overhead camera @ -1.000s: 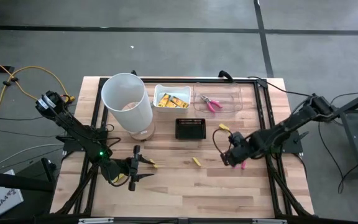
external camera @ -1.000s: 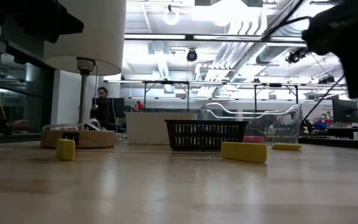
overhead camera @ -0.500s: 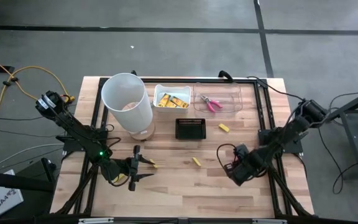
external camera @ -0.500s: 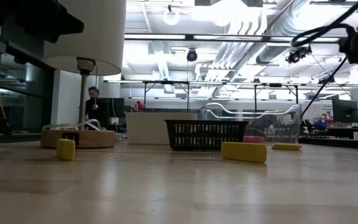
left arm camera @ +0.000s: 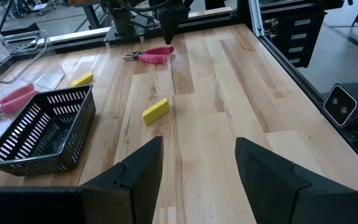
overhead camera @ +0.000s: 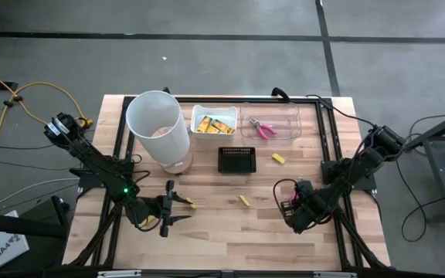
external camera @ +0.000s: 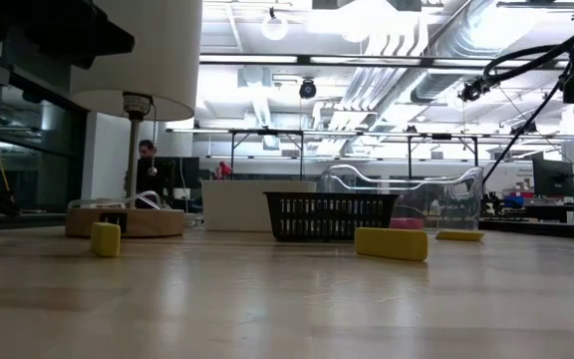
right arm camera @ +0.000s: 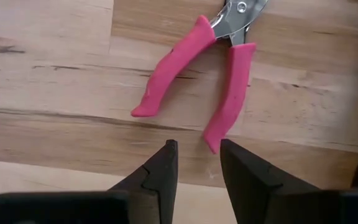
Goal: Pick & Place School Supplies
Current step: Put the pink hole puncher into the transparent bin
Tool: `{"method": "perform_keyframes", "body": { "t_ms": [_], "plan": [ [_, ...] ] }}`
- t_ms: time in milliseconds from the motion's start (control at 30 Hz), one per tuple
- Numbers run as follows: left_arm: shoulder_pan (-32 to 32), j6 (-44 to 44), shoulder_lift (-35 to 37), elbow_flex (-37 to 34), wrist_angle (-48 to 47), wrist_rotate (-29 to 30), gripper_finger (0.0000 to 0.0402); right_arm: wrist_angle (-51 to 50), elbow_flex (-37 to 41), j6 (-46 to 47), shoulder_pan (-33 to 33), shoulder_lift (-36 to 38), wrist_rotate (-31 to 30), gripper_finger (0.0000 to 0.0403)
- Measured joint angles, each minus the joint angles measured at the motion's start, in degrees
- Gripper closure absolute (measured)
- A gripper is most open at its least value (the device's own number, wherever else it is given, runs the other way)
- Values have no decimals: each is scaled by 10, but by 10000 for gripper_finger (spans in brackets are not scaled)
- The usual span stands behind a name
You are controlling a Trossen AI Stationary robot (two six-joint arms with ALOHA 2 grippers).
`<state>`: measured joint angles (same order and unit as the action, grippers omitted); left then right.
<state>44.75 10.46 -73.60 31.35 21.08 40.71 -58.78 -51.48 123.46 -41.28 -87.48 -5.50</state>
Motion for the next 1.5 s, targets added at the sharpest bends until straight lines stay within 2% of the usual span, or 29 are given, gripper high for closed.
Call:
{"method": "perform_keyframes", "body": {
  "t_ms": [467, 733, 1167, 1500],
  "plan": [
    [0, 0, 0, 0, 0, 0, 208, -26, 0, -1, 0, 0, 1, 220],
    [0, 0, 0, 0, 0, 0, 208, 30, 45, -1, 0, 0, 4, 210],
    [0, 0, 0, 0, 0, 0, 208, 81, 94, 1, 13, 0, -1, 215],
    [0, 0, 0, 0, 0, 0, 208, 90, 101, -1, 17, 0, -4, 282]
  ]
}}
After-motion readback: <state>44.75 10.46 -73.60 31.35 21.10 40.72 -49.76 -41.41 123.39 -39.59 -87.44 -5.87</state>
